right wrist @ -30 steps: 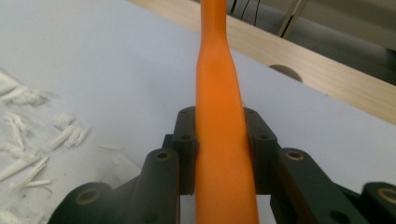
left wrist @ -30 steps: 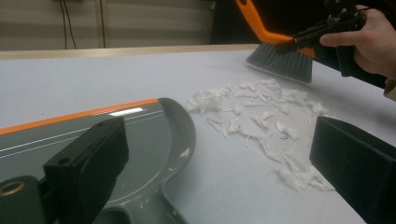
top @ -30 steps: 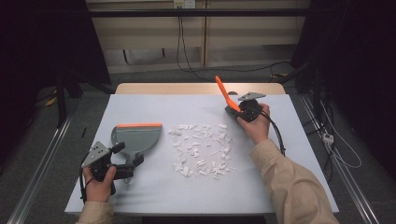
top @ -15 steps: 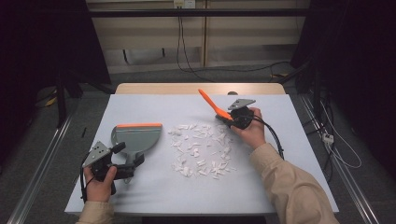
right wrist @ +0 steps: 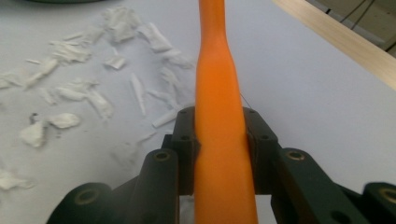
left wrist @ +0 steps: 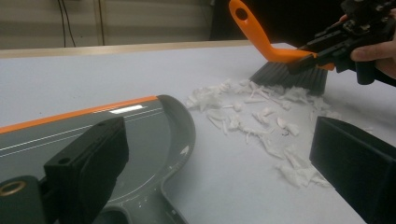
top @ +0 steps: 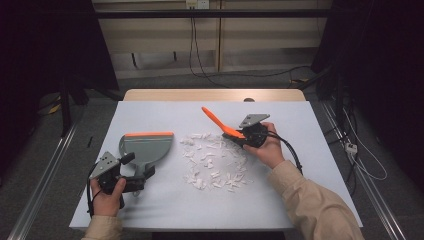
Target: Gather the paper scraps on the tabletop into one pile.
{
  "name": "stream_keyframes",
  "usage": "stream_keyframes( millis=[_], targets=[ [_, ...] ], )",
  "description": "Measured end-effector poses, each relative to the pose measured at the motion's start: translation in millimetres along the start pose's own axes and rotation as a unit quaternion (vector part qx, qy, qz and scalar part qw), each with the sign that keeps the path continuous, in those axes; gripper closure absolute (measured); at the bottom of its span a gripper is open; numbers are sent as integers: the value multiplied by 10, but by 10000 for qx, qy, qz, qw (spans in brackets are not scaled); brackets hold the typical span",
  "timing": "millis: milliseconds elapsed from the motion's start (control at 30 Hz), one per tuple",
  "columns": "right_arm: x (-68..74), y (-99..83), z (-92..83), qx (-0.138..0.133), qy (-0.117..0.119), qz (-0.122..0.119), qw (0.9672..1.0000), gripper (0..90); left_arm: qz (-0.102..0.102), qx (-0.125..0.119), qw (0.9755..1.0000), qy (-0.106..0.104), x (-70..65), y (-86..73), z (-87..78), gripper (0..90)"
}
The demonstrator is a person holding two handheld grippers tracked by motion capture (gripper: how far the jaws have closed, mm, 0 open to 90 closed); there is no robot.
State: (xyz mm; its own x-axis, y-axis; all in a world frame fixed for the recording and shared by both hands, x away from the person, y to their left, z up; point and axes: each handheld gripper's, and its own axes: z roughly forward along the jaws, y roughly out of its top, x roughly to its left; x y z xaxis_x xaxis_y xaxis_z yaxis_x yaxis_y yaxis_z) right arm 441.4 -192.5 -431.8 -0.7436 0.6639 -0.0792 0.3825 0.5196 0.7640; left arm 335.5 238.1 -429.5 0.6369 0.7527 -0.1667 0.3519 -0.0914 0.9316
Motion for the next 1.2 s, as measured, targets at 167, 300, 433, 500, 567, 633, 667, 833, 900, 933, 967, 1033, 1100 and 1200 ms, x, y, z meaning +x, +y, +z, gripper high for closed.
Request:
stream_keyframes(
  millis=[167, 300, 433, 500, 567, 633, 667, 833, 900, 933, 967, 1033, 1100, 1200],
  targets=[
    [86, 38, -81, -169, 300, 22, 9994, 711, -2, -6, 10000, 20, 0, -1, -6, 44],
    [62, 86, -154, -359, 239, 90, 9990, 712, -4, -14, 10000, 15, -3, 2, -9, 44],
    [-38, 90, -184, -498, 79, 273, 9984, 712, 0, -1, 10000, 20, 1, -1, -6, 44],
    [-95, 76, -172, -527, 5, 378, 9979, 712, 8, 12, 10000, 16, 2, -4, -2, 44],
    [-151, 51, -138, -518, -52, 485, 9975, 712, 7, 14, 10000, 4, 0, -5, 2, 44],
    [-187, 30, -91, -454, -160, 470, 9977, 712, 9, 25, 10000, -3, 0, -7, 8, 44],
    [-200, 22, -64, -433, -209, 471, 9977, 712, -4, 24, 10000, -2, -3, -9, 13, 44],
    [-198, -15, 88, -341, -349, 219, 9986, 712, 2, 47, 10000, -2, 2, -12, 21, 44],
    [-146, -4, 108, -352, -208, 181, 9990, 711, 12, 47, 10000, 7, 5, -12, 19, 44],
    [-110, 7, 110, -311, -192, 96, 9993, 711, 12, 54, 10000, 6, 6, -14, 20, 44],
    [-75, 15, 109, -287, -147, 27, 9995, 711, 22, 63, 10000, -2, 6, -15, 23, 44],
    [-8, 18, 91, -307, 31, 7, 9995, 711, 27, 61, 10000, -15, -3, -15, 28, 44],
    [53, 13, 64, -287, 138, -86, 9995, 711, 64, 79, 9999, -20, -8, -12, 22, 44],
    [67, 18, -22, -378, 359, -70, 9986, 712, 51, 44, 10000, -8, -14, -9, 15, 44]
  ],
)
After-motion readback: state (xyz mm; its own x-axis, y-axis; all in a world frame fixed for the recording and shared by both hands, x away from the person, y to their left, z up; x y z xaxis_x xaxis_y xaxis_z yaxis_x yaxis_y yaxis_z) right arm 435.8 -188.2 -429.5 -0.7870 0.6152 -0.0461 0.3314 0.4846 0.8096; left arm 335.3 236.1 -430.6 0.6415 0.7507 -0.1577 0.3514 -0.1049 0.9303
